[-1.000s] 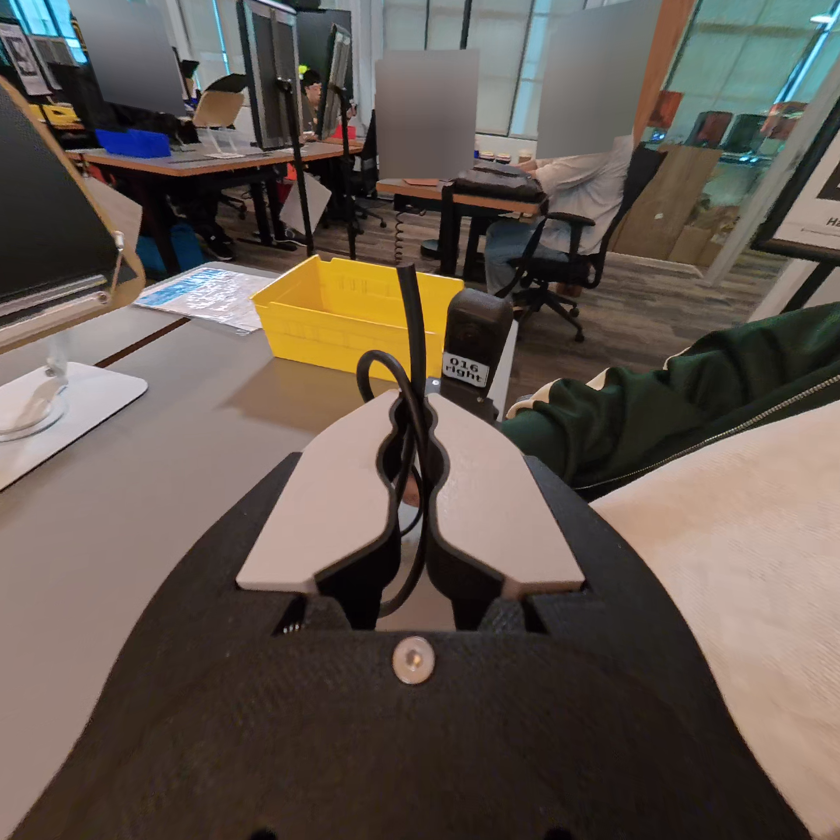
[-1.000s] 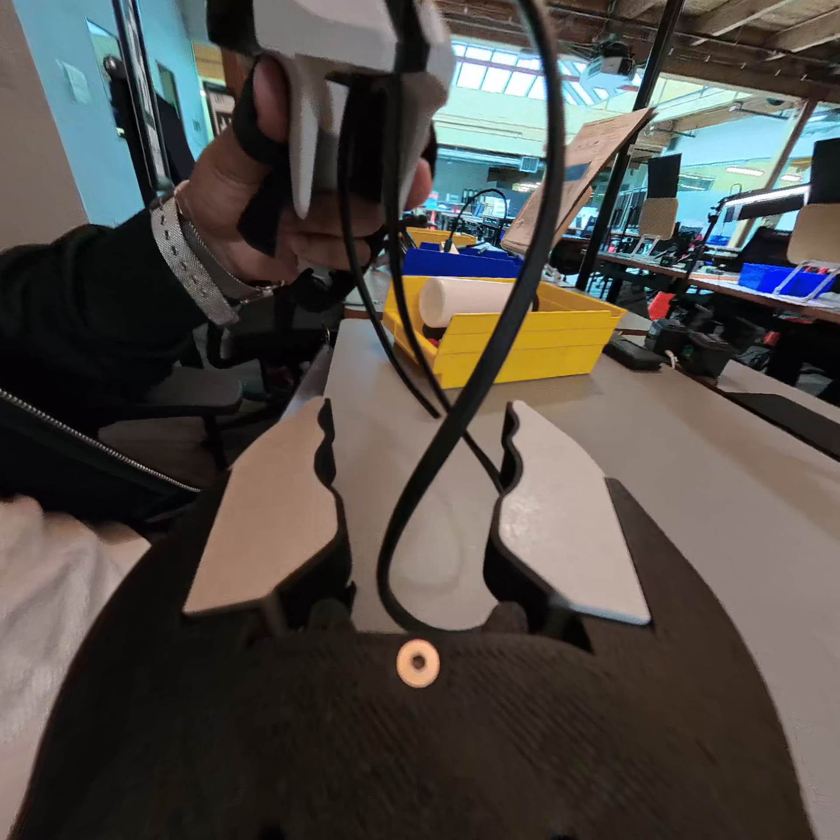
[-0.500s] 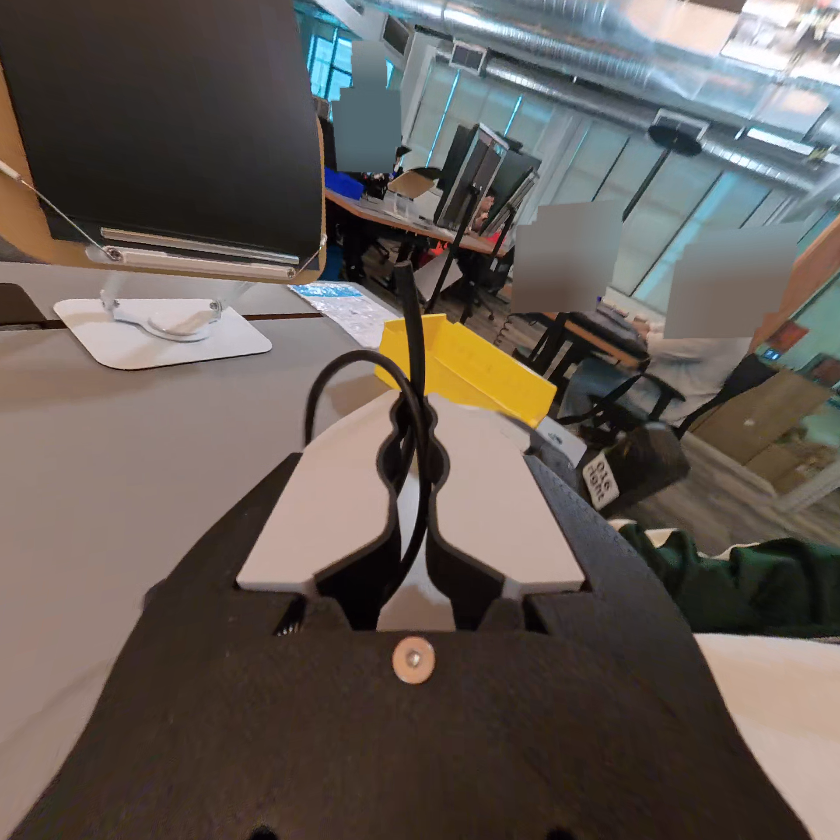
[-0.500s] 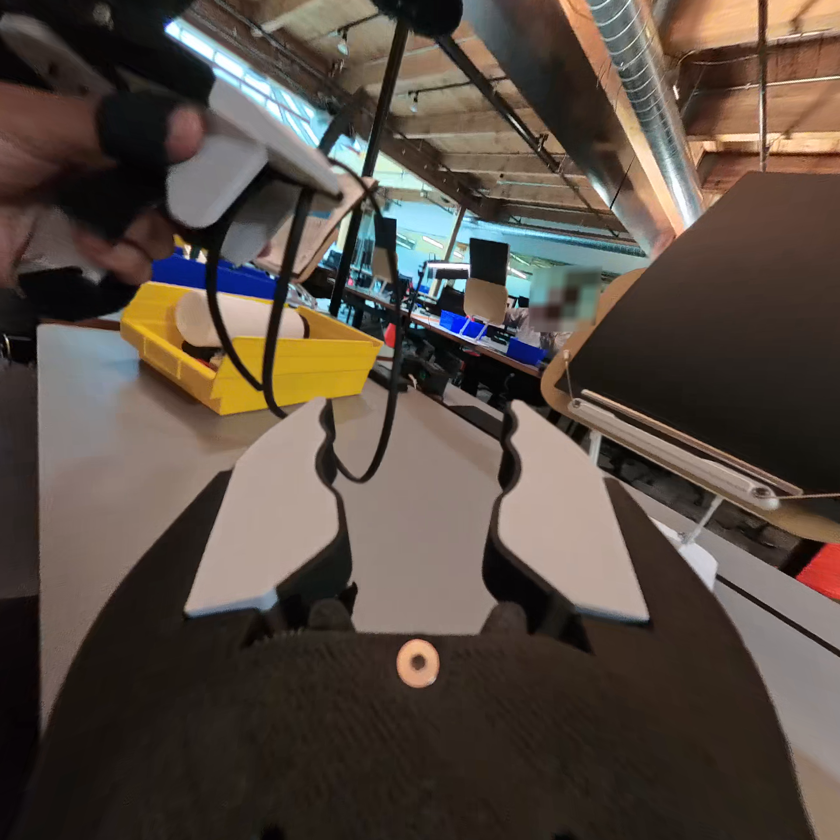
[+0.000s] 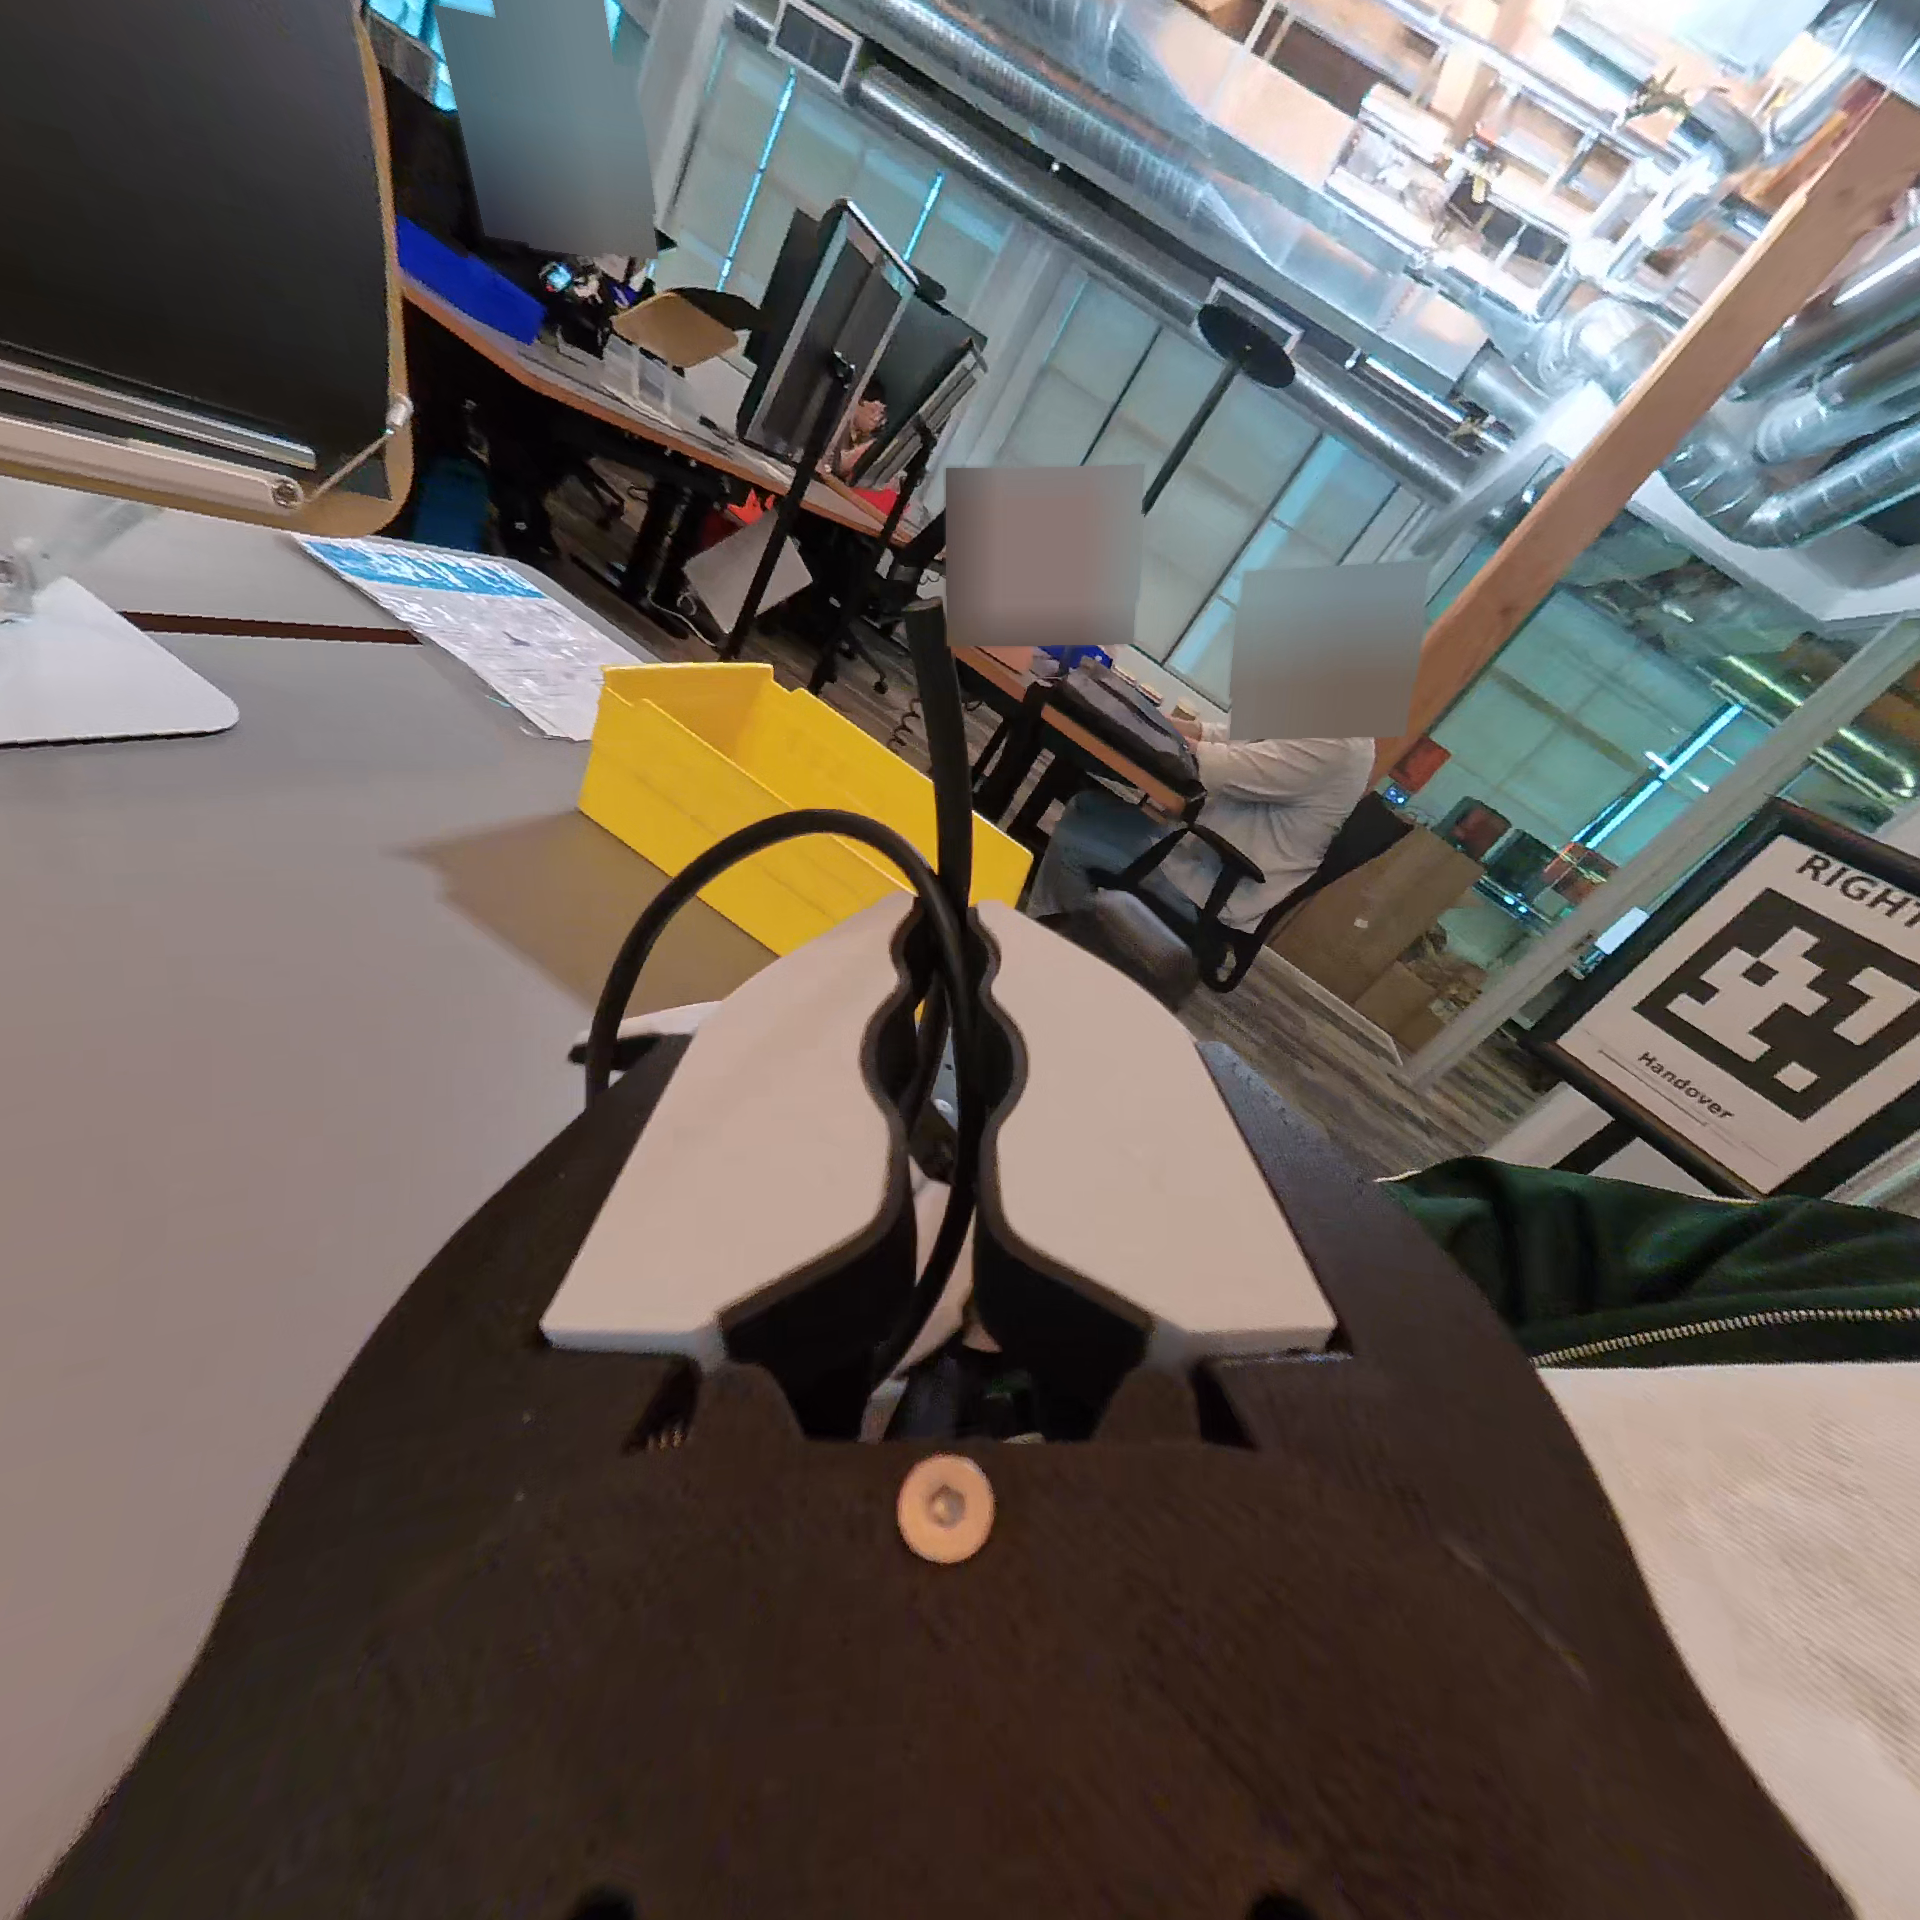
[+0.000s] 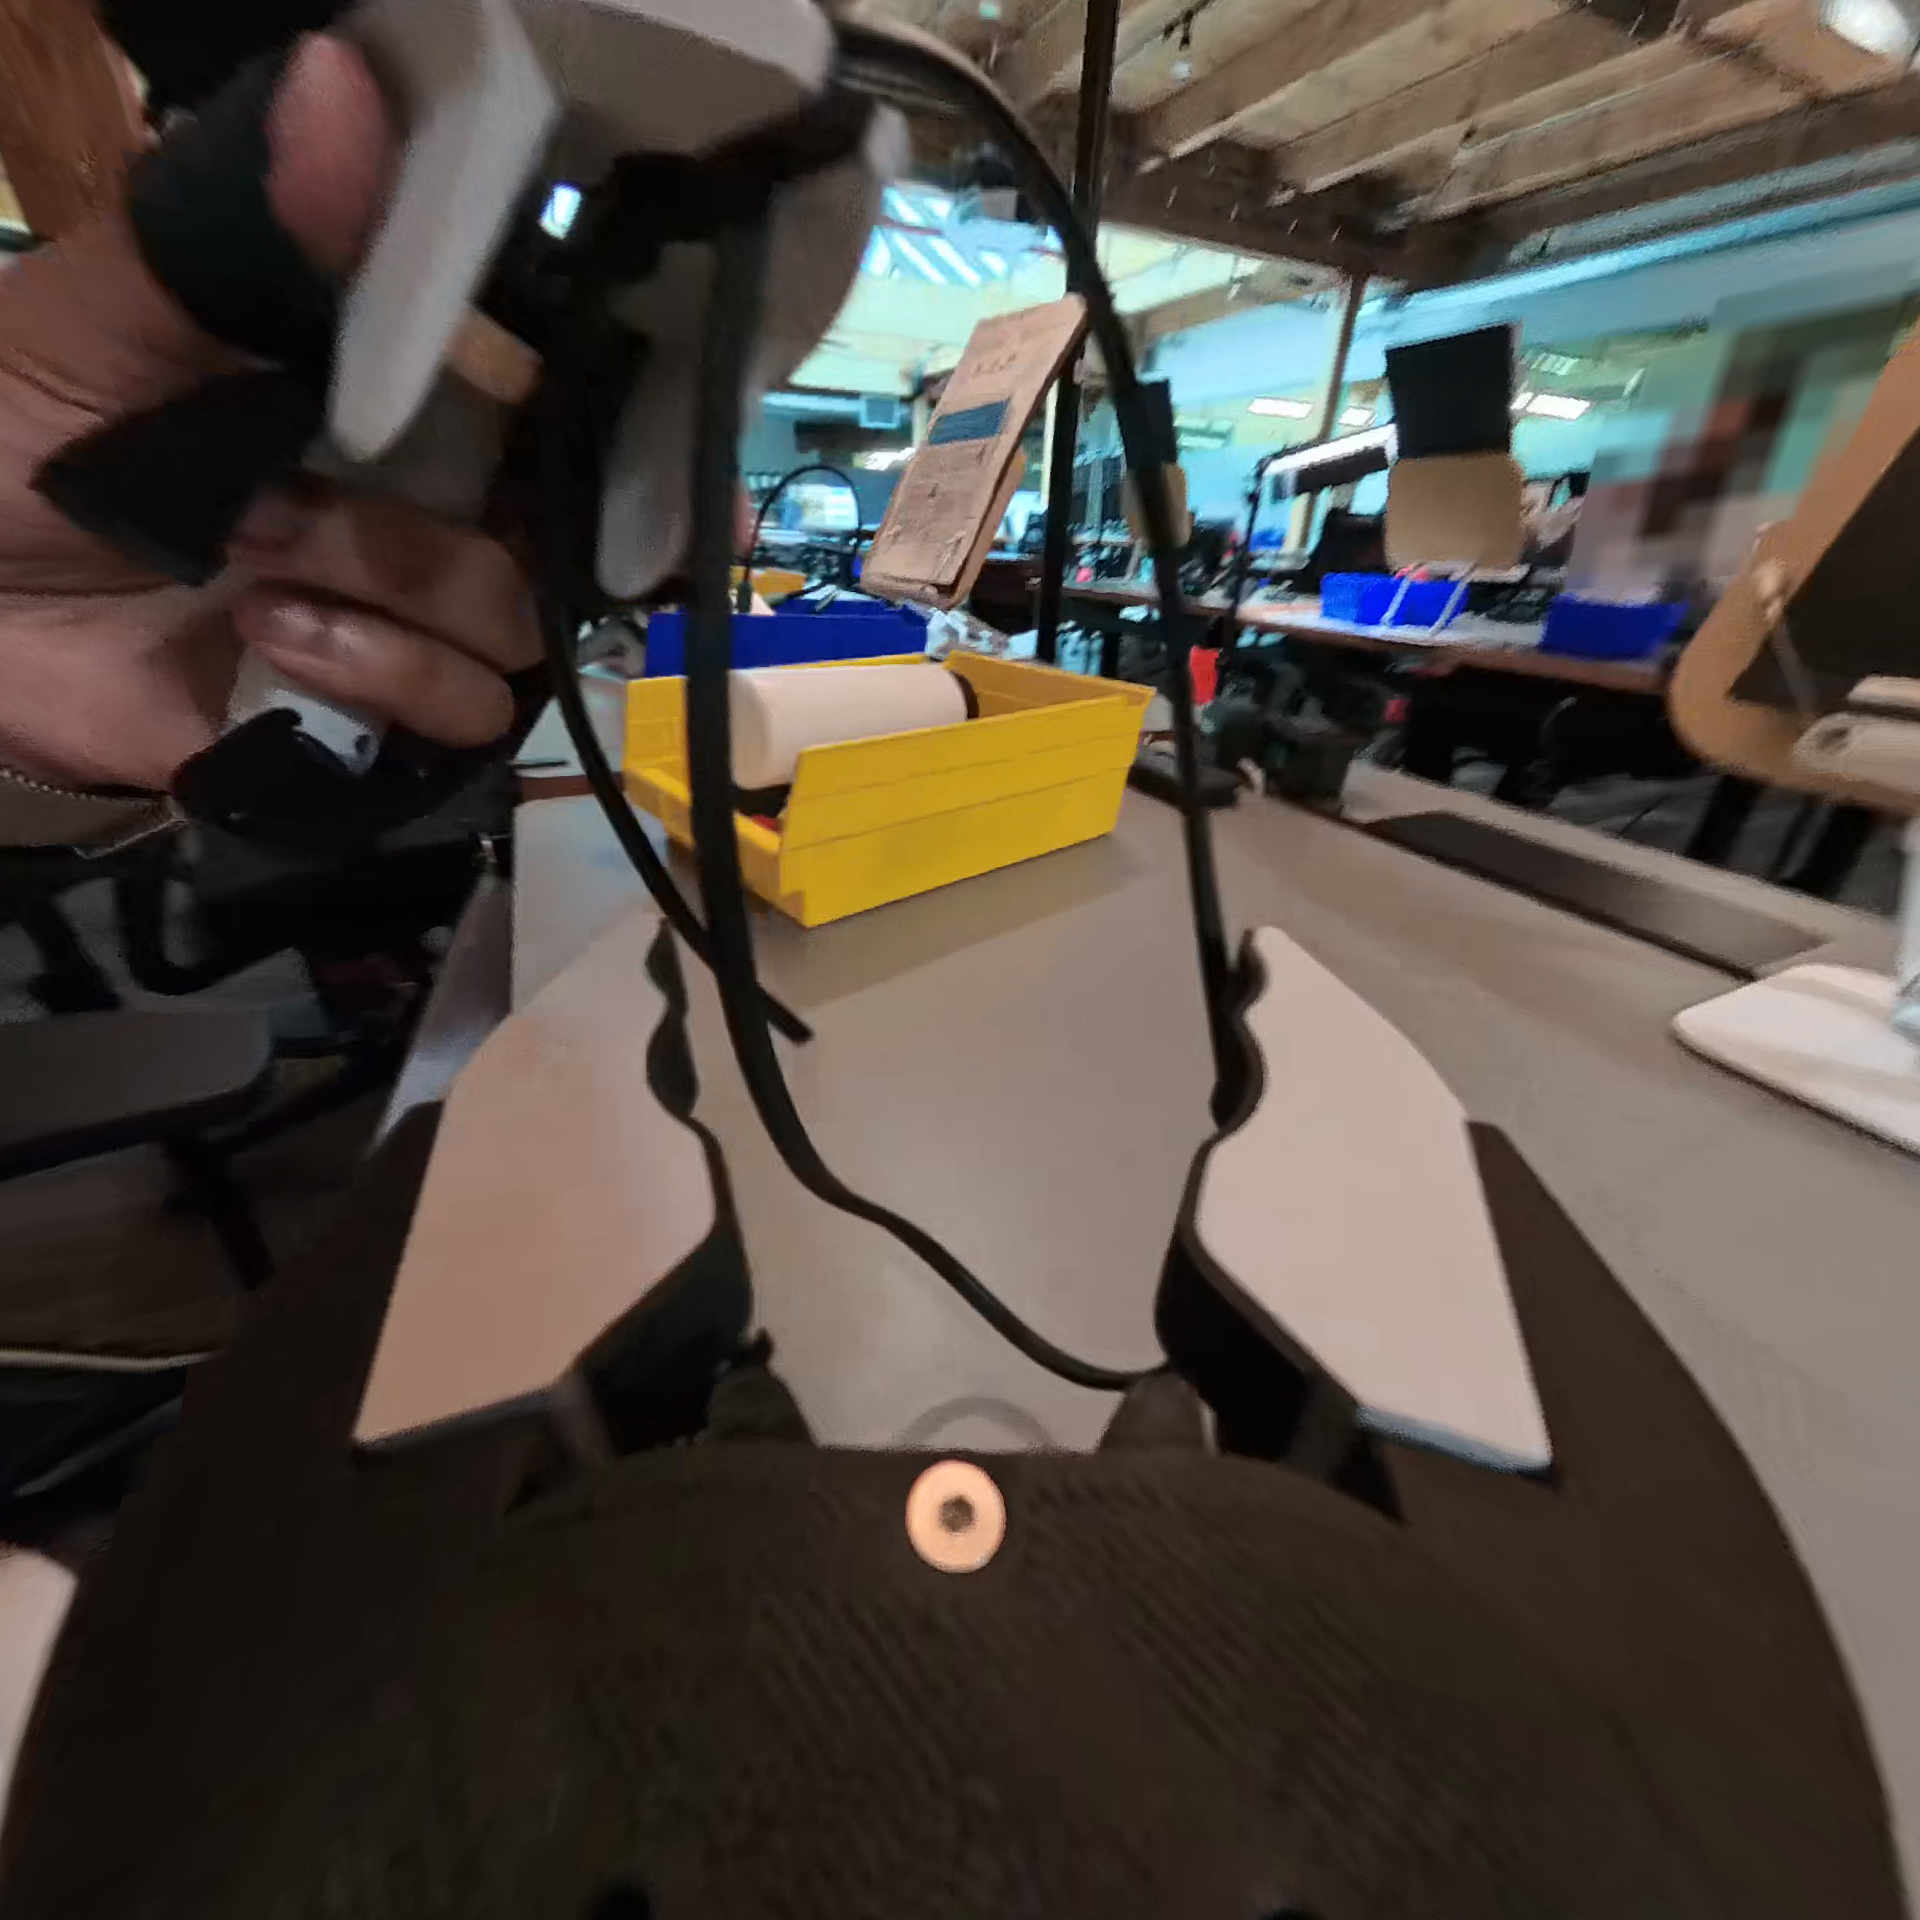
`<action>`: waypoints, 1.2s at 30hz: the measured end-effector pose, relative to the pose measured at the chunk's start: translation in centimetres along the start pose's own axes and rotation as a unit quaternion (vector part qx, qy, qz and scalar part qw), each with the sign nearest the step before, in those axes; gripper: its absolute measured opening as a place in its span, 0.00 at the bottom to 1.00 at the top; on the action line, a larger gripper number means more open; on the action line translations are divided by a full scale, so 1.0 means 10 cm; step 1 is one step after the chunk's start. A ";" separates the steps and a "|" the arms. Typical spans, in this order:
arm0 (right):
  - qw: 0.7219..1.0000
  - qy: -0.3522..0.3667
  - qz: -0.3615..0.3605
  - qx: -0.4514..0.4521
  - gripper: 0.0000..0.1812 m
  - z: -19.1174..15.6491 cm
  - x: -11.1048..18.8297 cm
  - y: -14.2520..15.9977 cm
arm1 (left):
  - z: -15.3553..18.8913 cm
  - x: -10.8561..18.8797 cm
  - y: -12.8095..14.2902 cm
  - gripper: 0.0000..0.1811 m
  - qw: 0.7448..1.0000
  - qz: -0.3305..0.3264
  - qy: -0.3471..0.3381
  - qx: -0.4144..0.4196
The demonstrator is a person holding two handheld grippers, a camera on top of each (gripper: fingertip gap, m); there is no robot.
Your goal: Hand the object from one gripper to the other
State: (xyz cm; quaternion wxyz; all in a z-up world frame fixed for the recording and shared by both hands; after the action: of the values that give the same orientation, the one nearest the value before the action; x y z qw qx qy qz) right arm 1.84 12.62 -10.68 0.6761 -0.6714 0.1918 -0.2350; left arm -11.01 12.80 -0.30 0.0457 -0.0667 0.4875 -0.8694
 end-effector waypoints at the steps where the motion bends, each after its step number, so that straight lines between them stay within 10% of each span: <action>1: 1.000 -0.014 -0.003 -0.016 0.46 0.05 0.03 0.02 | 0.01 -0.01 0.00 0.03 1.000 -0.001 0.005 0.002; 6: 0.998 -0.048 -0.014 -0.040 0.13 0.19 0.14 0.00 | 0.04 -0.05 0.02 0.03 1.000 -0.002 0.019 0.002; 15: 0.998 -0.056 -0.008 -0.022 0.30 0.12 0.10 0.01 | 0.12 -0.08 0.02 0.03 0.999 -0.010 0.040 -0.007; 22: 0.999 -0.041 -0.016 0.023 0.05 0.08 0.14 -0.02 | 0.08 -0.06 0.01 0.03 0.999 0.002 0.046 0.002; 36: 0.998 -0.063 -0.001 0.013 0.03 0.11 0.18 -0.07 | -0.06 0.07 -0.03 0.03 0.999 0.024 0.041 0.013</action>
State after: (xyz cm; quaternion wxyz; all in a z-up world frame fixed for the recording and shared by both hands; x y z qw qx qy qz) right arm 3.90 12.50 -9.84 0.6952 -0.6764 0.1448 -0.1957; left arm -11.83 13.43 -0.29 0.0472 -0.0191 0.4792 -0.8762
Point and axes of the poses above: each gripper's, where its closed fingertips meet, x back along the fingers, y out of its underside, z = x × y across the jaws, the point moved 8 cm from there along x, back along the fingers, and after that the axes turned 8 degrees about -z, right-handed, at the moved point
